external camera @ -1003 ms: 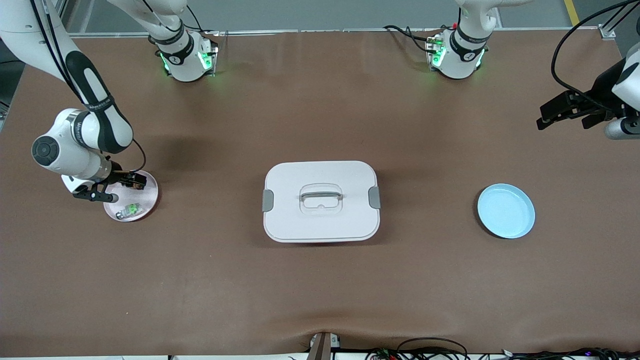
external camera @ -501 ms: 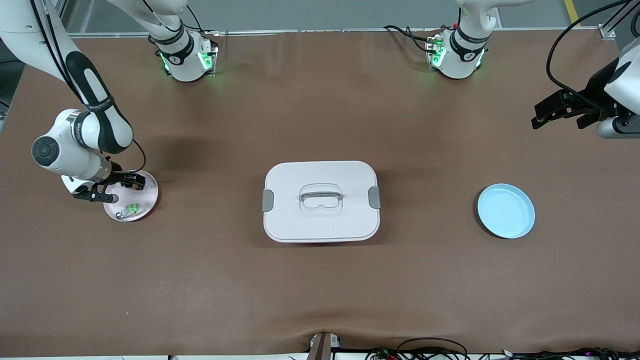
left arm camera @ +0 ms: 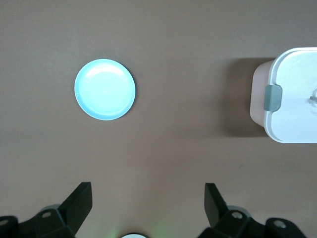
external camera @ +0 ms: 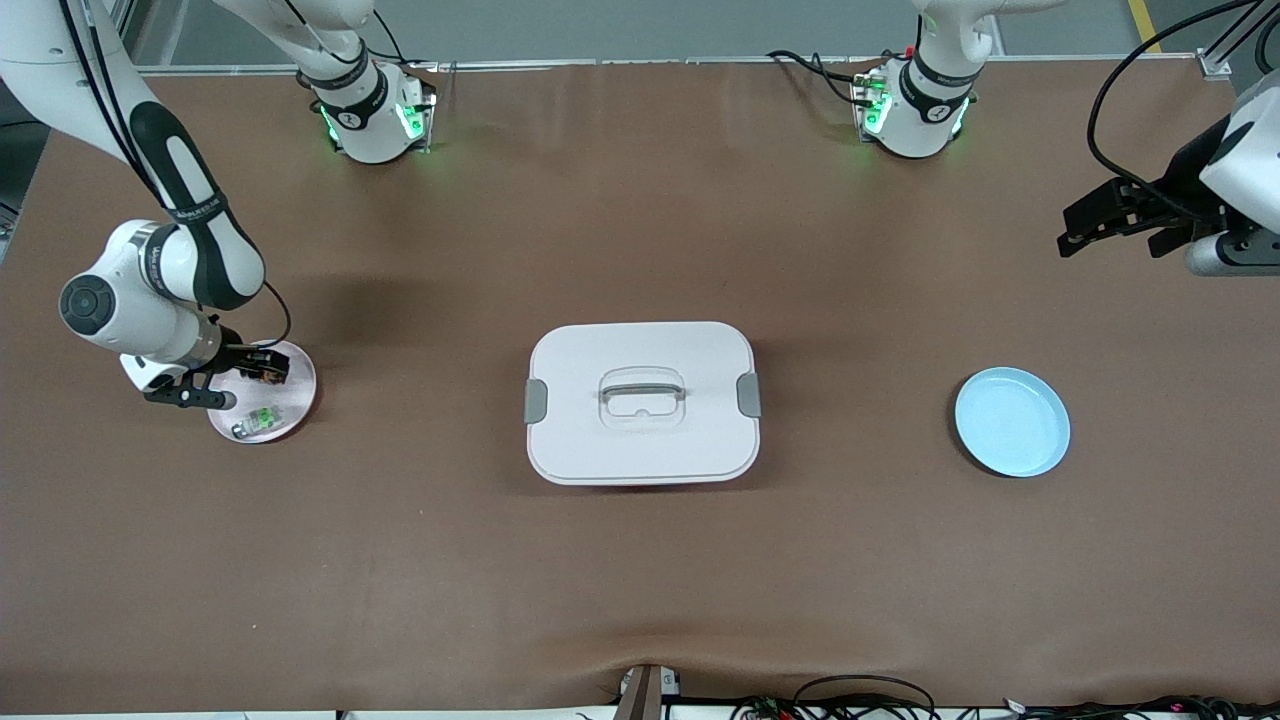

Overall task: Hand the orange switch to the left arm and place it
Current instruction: 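Lower the right gripper and close it on the black switch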

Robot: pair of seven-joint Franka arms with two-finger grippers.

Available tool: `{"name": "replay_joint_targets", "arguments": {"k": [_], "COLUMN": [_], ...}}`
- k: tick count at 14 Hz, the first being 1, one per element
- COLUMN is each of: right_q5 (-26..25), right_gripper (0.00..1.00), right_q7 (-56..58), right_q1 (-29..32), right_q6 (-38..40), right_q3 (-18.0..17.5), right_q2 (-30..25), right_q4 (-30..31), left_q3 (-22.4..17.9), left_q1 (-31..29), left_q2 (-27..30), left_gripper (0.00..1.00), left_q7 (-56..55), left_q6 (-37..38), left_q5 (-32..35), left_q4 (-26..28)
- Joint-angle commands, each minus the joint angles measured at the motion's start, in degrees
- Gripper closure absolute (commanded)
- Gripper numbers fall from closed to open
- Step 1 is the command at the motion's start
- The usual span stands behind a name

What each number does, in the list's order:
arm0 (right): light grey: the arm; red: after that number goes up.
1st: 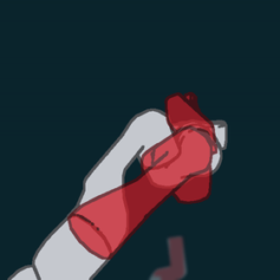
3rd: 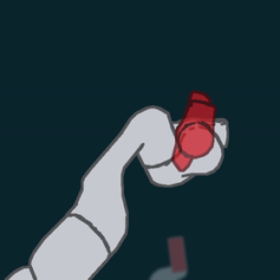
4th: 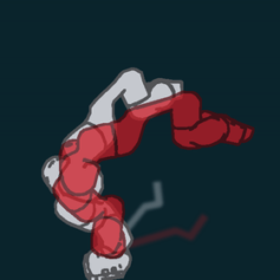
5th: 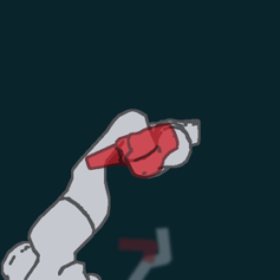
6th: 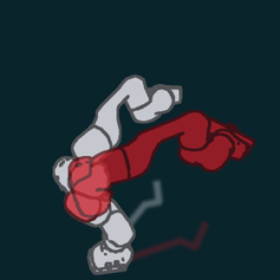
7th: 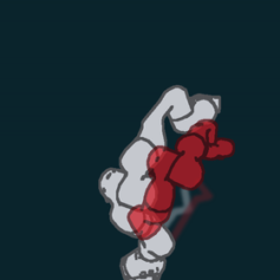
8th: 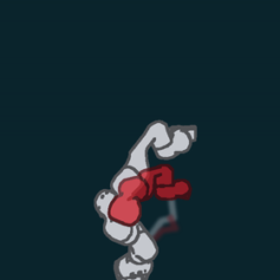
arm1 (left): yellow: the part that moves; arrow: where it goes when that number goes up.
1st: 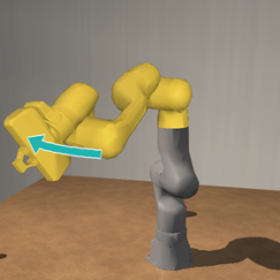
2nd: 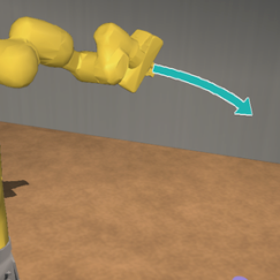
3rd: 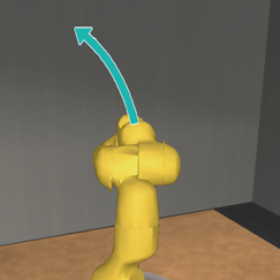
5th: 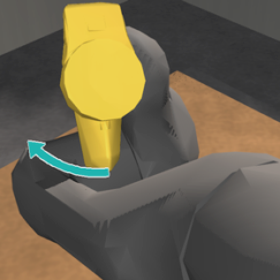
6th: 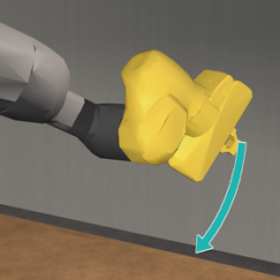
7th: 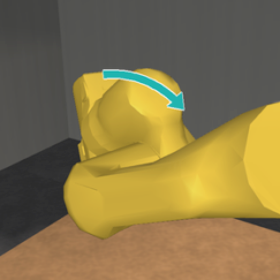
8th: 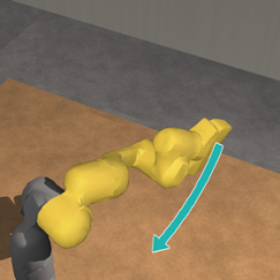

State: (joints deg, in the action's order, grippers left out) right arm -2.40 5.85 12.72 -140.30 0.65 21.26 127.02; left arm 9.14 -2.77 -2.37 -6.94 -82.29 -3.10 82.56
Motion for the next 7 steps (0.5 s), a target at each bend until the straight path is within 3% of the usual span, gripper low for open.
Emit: {"name": "replay_joint_targets", "arguments": {"k": [1, 7], "right_q5": [-0.50, 0.20], "right_gripper": [0.64, 0.65], "right_q7": [0.22, -3.99], "right_q1": [-1.11, -4.88], "right_q6": [10.97, 34.00], "right_q3": [-0.39, -0.47], "right_q2": [-4.47, -7.82], "right_q4": [-3.43, -15.29], "left_q3": [0.44, 0.44], "left_q1": [-0.22, -0.22], "left_q2": [0.44, 0.26], "left_gripper": [0.00, 0.00], "left_q7": [-0.35, -0.70], "left_q6": [1.35, 1.35], "left_q5": [-0.67, 0.12], "left_q4": [-0.47, -0.47]}}
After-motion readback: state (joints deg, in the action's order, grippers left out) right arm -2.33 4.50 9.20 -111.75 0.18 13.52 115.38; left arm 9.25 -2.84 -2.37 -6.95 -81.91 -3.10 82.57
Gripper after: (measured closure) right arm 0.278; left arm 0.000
